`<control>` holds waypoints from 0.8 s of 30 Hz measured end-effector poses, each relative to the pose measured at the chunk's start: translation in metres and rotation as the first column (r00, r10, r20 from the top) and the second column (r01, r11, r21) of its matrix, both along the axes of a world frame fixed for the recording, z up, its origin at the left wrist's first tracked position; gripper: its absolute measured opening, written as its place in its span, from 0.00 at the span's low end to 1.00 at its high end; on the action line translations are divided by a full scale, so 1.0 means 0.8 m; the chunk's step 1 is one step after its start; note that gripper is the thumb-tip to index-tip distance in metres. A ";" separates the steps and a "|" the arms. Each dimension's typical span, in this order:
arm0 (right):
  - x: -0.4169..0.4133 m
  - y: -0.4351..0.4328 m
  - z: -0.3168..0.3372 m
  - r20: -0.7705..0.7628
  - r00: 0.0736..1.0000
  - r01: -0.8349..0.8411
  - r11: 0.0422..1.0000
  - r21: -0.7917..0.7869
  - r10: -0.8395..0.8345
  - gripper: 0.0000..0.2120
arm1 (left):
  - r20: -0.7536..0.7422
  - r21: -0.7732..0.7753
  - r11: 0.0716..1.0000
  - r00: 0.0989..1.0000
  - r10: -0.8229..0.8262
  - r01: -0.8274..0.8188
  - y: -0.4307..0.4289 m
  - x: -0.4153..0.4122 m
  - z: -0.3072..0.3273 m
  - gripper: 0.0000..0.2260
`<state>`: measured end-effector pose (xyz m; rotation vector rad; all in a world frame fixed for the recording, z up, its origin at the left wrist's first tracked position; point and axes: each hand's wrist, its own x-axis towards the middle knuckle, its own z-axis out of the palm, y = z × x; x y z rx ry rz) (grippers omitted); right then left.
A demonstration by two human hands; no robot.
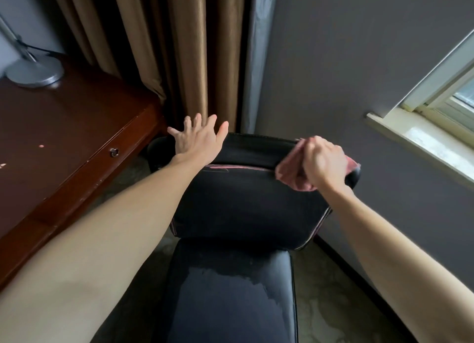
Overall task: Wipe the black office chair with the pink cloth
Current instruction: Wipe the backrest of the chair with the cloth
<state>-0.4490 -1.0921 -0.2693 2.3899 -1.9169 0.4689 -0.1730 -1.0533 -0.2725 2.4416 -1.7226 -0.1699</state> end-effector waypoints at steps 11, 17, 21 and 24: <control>0.083 -0.003 -0.011 0.076 0.995 0.073 0.995 -0.071 -0.067 0.14 | 0.005 -0.049 0.999 1.000 -0.002 0.002 0.003 0.006 -0.005 0.25; 0.168 0.033 -0.016 0.086 0.978 -0.174 0.967 -0.186 0.192 0.18 | -0.010 -0.096 0.990 0.994 -0.109 0.108 0.036 0.017 -0.006 0.24; 0.114 0.024 -0.025 0.078 0.968 -0.214 0.949 -0.233 0.237 0.13 | -0.035 -0.079 0.992 0.994 -0.106 0.103 0.062 0.037 -0.013 0.24; 0.101 0.023 -0.029 0.137 0.983 -0.089 0.971 -0.221 0.121 0.11 | -0.047 -0.039 0.990 0.990 -0.134 0.132 0.066 0.046 -0.011 0.24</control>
